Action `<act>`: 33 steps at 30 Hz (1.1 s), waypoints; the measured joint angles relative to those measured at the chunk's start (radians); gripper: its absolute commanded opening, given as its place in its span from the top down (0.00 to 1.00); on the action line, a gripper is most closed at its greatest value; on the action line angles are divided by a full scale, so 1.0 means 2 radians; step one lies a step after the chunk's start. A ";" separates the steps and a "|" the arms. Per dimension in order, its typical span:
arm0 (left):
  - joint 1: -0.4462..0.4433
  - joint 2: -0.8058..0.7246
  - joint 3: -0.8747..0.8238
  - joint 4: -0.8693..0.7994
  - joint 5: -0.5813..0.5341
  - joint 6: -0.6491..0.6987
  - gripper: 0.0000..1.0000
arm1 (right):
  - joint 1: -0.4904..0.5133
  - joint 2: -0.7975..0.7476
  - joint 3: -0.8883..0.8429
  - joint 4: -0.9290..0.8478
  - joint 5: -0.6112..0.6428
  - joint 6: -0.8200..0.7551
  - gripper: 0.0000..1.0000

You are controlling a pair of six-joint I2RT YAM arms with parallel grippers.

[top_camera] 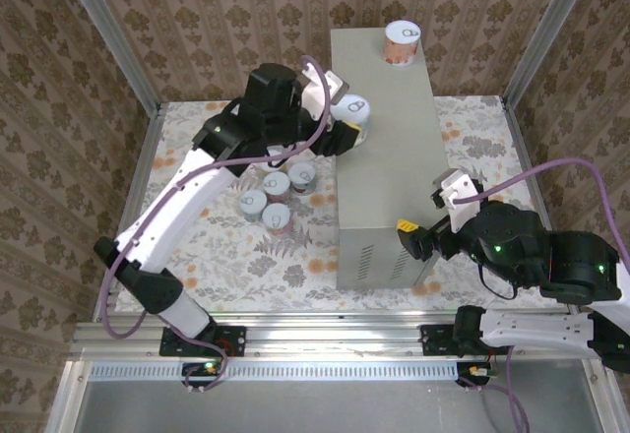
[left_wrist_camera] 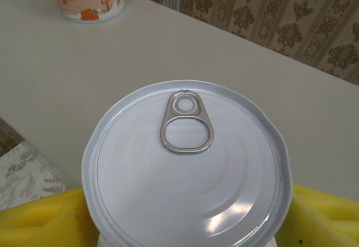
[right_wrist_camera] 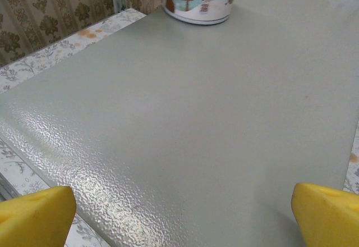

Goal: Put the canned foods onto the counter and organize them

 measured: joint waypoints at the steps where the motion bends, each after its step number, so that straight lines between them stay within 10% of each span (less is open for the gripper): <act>1: 0.004 0.009 0.006 0.005 0.004 0.000 0.26 | 0.000 0.000 0.000 0.000 0.000 0.000 0.00; 33: 0.075 0.287 0.301 0.039 0.009 0.000 0.25 | 0.000 -0.014 -0.010 -0.004 0.015 0.002 0.00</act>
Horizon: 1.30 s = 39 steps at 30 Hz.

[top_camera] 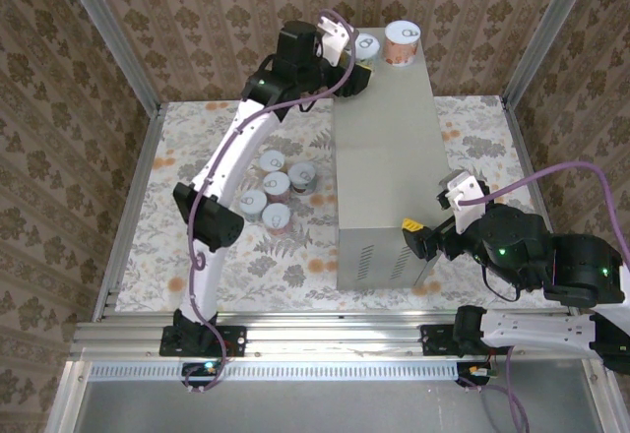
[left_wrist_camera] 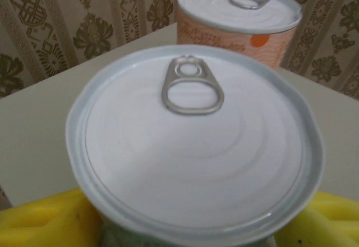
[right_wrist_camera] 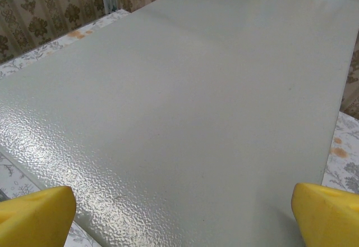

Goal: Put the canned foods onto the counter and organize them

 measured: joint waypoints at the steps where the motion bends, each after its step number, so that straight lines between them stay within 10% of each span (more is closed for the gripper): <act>1: 0.001 0.002 0.000 0.005 -0.001 0.000 0.24 | 0.000 0.000 0.000 -0.002 0.000 0.001 0.00; 32: 0.010 0.050 0.038 0.051 -0.011 -0.004 0.24 | 0.000 -0.003 0.000 -0.020 0.000 0.014 0.00; 39: 0.010 0.050 0.038 0.050 -0.011 -0.009 0.03 | 0.000 -0.003 0.000 -0.019 0.000 0.014 0.00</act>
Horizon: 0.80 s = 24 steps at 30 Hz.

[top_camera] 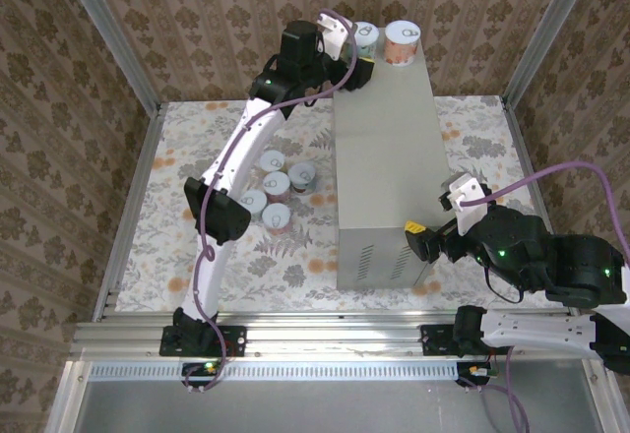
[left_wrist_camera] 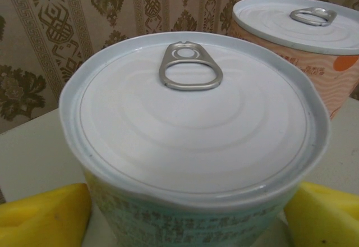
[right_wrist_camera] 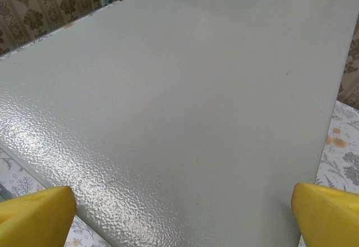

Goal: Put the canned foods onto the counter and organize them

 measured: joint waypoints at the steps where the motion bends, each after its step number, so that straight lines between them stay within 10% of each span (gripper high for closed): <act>1: 0.000 0.000 -0.001 0.001 0.001 0.000 0.00 | 0.000 0.000 0.000 0.000 0.000 0.000 0.00; 24: 0.057 -0.321 -0.403 0.075 0.005 -0.026 0.00 | 0.000 0.049 0.051 0.009 -0.025 -0.023 0.00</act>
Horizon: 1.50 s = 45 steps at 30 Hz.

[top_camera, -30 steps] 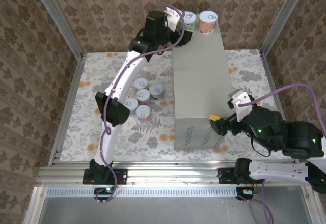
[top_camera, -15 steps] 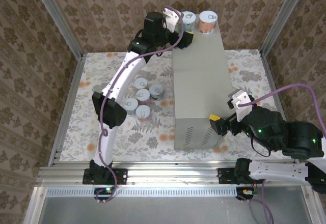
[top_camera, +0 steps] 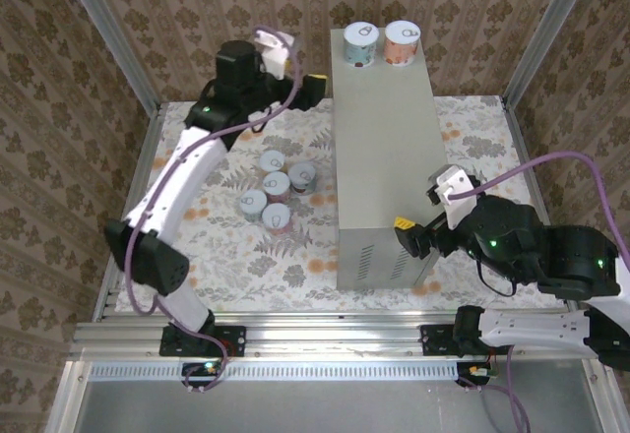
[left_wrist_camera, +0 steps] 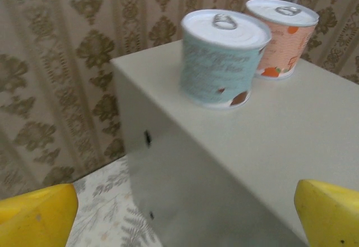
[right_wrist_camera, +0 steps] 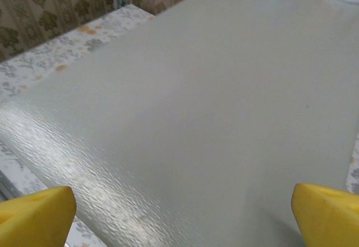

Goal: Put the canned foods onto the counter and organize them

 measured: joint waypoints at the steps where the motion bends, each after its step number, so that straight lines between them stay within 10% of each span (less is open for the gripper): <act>1: 0.010 -0.018 -0.021 0.003 0.001 -0.003 0.00 | 0.000 0.005 0.006 0.003 -0.005 -0.004 0.00; 26: 0.056 -0.276 -0.396 -0.176 -0.112 -0.050 0.00 | 0.046 0.213 0.091 0.071 -0.154 -0.045 0.00; 45: 0.080 -0.190 -0.448 -0.259 -0.157 -0.107 0.04 | 0.057 0.199 0.076 0.097 -0.158 -0.047 0.00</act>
